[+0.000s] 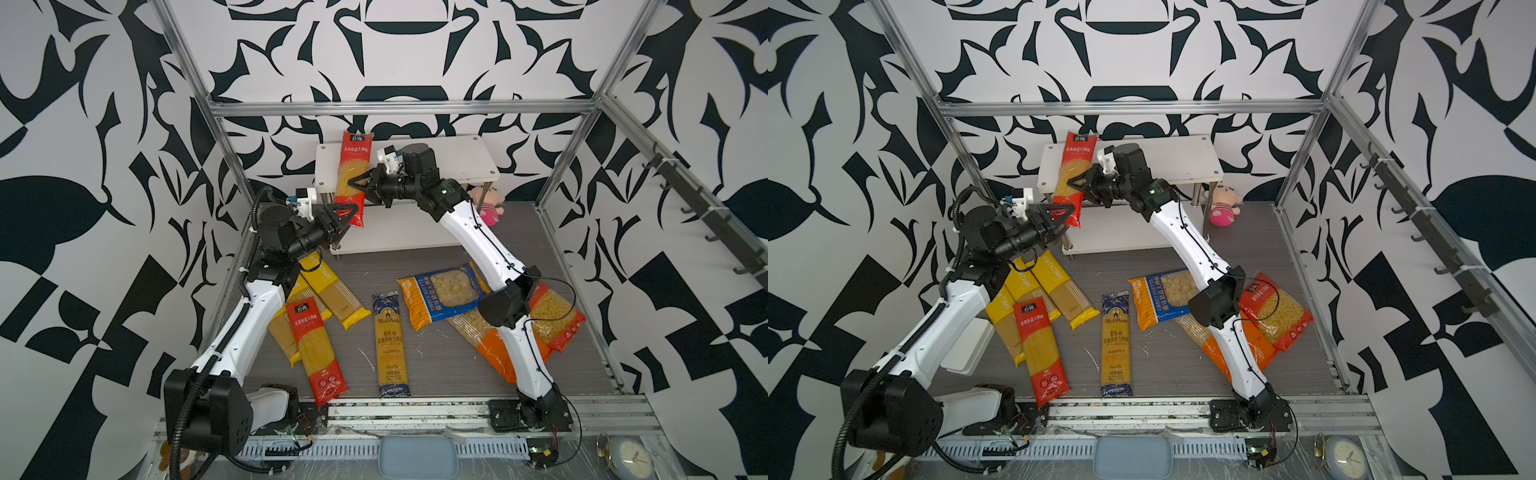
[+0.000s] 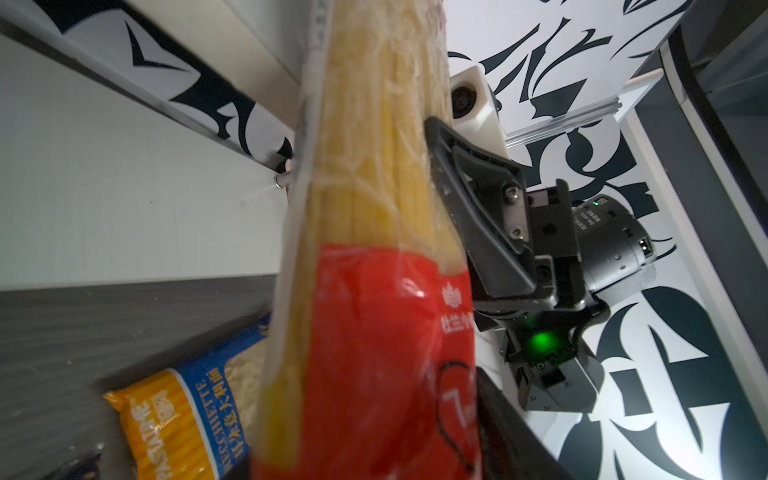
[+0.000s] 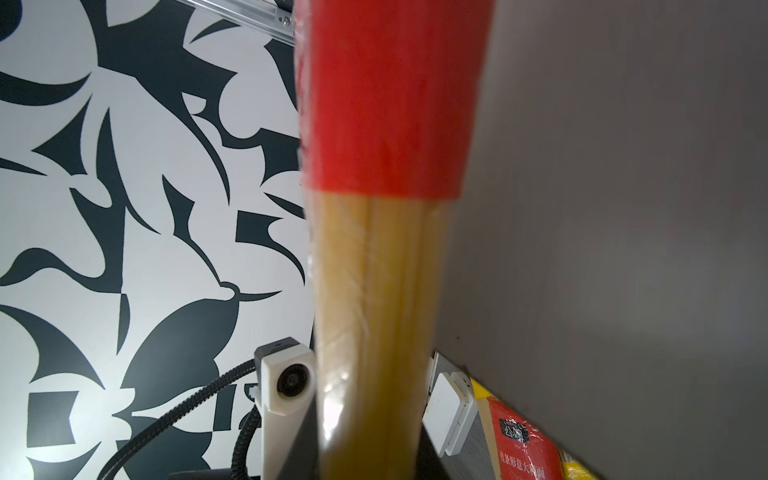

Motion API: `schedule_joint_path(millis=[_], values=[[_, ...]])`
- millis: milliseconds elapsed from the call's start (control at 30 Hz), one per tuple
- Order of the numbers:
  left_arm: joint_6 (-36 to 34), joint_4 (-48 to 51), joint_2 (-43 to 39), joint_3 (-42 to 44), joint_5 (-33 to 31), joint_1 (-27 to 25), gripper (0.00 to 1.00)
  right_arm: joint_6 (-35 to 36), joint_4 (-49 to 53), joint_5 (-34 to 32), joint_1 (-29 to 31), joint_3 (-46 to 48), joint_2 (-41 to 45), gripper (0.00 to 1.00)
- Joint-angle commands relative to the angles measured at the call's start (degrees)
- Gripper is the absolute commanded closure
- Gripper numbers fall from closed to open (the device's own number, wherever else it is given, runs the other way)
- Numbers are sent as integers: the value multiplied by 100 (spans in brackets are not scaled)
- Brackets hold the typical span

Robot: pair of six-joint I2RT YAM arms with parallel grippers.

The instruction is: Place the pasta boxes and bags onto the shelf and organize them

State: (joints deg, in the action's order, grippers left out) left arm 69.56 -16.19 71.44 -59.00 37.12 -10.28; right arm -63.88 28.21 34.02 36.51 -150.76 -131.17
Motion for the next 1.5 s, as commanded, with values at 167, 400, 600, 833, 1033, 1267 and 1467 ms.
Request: schedule_joint_path(millis=[167,400,600,833,1033,1267,1467], values=[[559,-885,-144,96,-676,-53,63,112,-1001,134,23,172,538,63],[800,-1044,-201,109,-1021,-53,70,113,-1242,33,-98,1127,1111,46],[834,-1082,-51,26,-1333,-44,77,20,-1888,-17,-282,2494,1912,39],[774,-1092,284,-208,-1701,-29,80,208,-2117,-216,-469,3737,2780,39],[704,-934,794,-675,-1768,25,80,481,-2109,-503,-505,4785,3493,38],[600,-742,1030,-832,-1614,166,80,598,-2201,-649,-508,5790,4048,38],[523,-433,819,-762,-1514,192,41,631,-2232,-697,-505,6091,4136,38]])
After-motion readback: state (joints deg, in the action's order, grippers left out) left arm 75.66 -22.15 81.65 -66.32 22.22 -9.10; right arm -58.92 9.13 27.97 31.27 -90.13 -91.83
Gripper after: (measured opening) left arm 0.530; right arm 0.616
